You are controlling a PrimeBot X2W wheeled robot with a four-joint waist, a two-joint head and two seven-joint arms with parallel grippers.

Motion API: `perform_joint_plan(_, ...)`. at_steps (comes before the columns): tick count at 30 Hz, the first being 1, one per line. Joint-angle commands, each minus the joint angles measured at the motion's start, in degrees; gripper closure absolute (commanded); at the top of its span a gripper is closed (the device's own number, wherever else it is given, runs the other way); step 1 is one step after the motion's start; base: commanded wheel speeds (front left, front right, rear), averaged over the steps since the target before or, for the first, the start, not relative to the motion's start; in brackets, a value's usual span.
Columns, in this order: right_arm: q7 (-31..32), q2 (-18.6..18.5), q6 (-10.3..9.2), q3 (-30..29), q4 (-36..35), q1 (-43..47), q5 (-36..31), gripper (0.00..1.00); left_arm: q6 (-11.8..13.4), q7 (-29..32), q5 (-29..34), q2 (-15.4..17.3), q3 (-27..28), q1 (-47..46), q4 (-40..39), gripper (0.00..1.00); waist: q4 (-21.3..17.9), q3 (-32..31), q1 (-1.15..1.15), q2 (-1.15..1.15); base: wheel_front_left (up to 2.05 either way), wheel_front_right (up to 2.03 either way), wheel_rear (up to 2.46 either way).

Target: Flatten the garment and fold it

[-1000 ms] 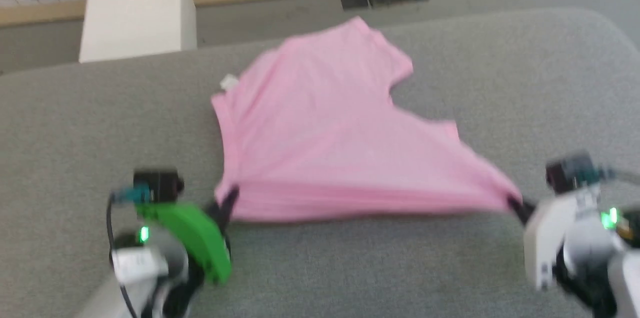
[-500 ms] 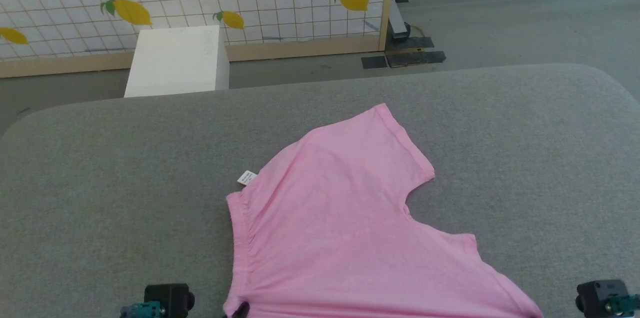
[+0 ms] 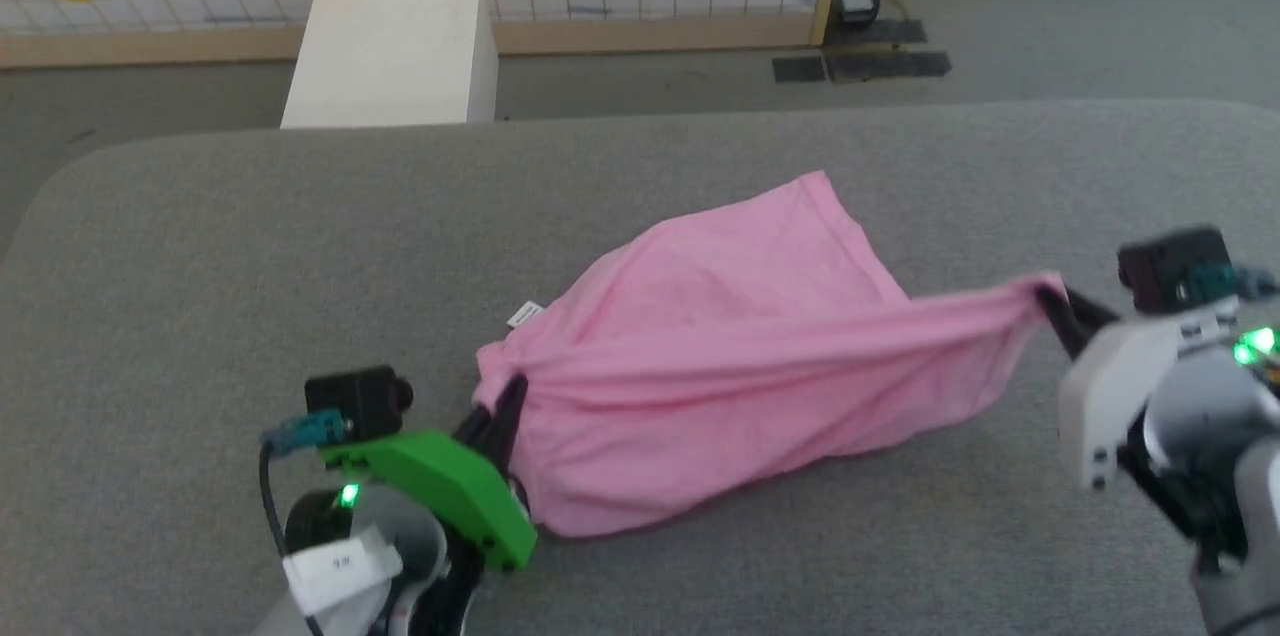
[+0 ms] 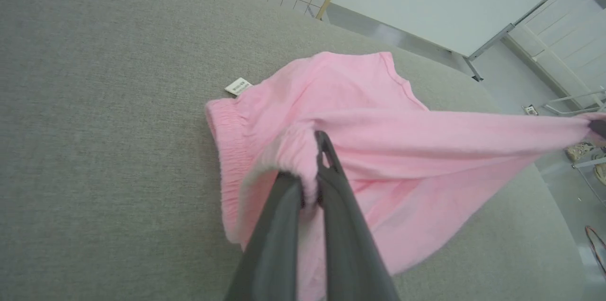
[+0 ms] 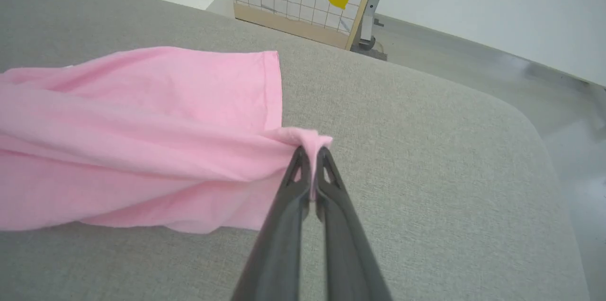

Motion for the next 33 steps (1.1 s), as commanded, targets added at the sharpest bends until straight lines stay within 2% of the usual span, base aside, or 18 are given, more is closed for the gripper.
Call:
perform_joint_plan(1,-0.97,-0.47,-0.11,0.99,2.33,-3.76,0.39,1.00,-0.59,-0.94,0.14,-1.13,0.59,-2.59,1.59,1.00,2.39,3.51,0.01,0.00,0.00,0.00,0.00)
perform_joint_plan(8,-5.03,-2.25,-0.11,6.43,18.17,-22.29,1.59,1.00,-0.62,-5.53,1.67,-5.83,2.59,-12.37,11.00,1.00,6.02,11.93,0.01,0.00,0.00,0.00,0.00)
perform_joint_plan(12,-6.55,-2.94,-0.11,10.41,26.30,-30.40,1.91,1.00,-1.32,-7.21,2.17,-7.40,2.71,-15.61,14.42,1.00,7.47,15.82,0.01,0.00,0.00,0.00,0.00)
perform_joint_plan(18,-6.65,-4.12,-0.11,16.68,36.21,-38.41,2.70,1.00,-2.66,-8.78,2.29,-8.87,2.36,-17.67,17.58,1.00,8.99,19.33,0.01,0.00,0.00,0.00,0.00)
perform_joint_plan(23,-7.02,-4.81,-0.11,20.15,41.25,-41.61,5.05,1.00,-3.42,-9.78,2.36,-9.45,1.97,-17.84,18.97,1.00,9.61,19.77,0.01,0.00,0.00,0.00,0.00)
perform_joint_plan(24,-7.36,-4.93,-0.11,20.78,42.03,-41.99,5.53,0.89,-3.48,-9.90,2.29,-9.54,1.93,-17.69,19.16,0.75,9.64,19.59,0.01,0.00,0.00,0.00,0.00)
perform_joint_plan(25,-7.93,-4.95,-0.11,21.37,42.67,-42.27,6.29,0.27,-3.57,-10.01,2.29,-9.52,1.86,-17.53,19.35,0.18,9.59,19.29,0.01,0.00,0.00,0.00,0.00)
perform_joint_plan(26,-8.37,-4.93,-0.11,21.58,43.28,-42.36,7.05,0.00,-3.68,-10.18,2.33,-9.49,1.78,-17.36,19.46,0.00,9.49,18.92,0.01,0.00,0.00,0.00,0.00)
perform_joint_plan(33,-13.27,-5.49,-0.11,22.69,45.13,-39.11,12.50,0.00,-5.03,-11.27,2.54,-8.72,0.48,-13.93,18.40,0.00,8.40,13.20,0.01,0.00,0.00,0.00,0.00)
